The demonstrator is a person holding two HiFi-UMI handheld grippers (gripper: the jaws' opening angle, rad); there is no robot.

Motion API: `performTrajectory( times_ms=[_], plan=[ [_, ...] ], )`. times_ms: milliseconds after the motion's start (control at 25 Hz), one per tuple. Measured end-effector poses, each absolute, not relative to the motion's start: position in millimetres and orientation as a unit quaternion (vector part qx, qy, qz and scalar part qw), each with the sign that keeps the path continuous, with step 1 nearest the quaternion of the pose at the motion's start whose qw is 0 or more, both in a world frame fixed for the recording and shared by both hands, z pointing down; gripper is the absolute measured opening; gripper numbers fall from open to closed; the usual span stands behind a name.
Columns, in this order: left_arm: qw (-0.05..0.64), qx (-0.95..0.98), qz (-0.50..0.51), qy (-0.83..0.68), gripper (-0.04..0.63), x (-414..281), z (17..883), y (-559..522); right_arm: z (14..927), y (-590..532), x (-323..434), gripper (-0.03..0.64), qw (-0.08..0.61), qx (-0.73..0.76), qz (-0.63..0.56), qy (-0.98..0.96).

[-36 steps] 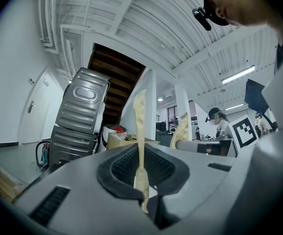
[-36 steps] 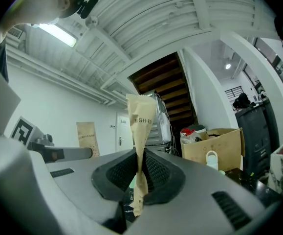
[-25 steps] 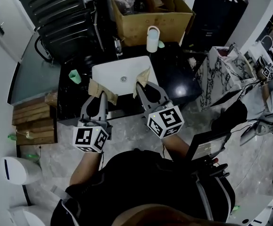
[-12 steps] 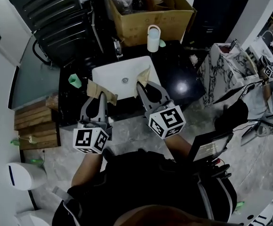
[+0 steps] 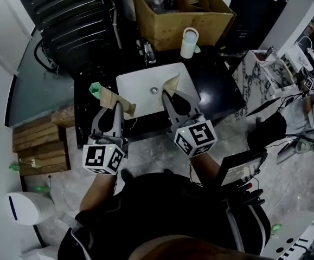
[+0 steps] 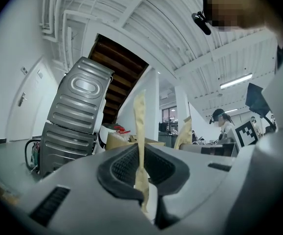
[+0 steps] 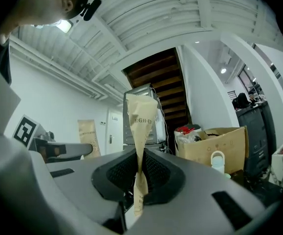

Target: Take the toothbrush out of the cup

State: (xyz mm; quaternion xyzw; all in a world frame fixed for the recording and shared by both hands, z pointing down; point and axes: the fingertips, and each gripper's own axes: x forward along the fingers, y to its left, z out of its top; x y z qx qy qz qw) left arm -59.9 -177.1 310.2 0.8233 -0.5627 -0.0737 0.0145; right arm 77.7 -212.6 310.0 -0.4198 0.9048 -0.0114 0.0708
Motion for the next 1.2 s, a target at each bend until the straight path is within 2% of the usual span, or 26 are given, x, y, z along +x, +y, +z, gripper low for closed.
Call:
performTrajectory(
  times_ms=[280, 1200],
  plan=[
    [0.014, 0.825, -0.089, -0.558, 0.026, -127, 306, -180, 303, -213, 16, 0.04, 0.072, -0.43, -0.004, 0.9],
    [0.005, 0.823, -0.113, -0.557, 0.025, -264, 305, -177, 298, -208, -115, 0.04, 0.072, -0.443, 0.012, 0.893]
  ],
)
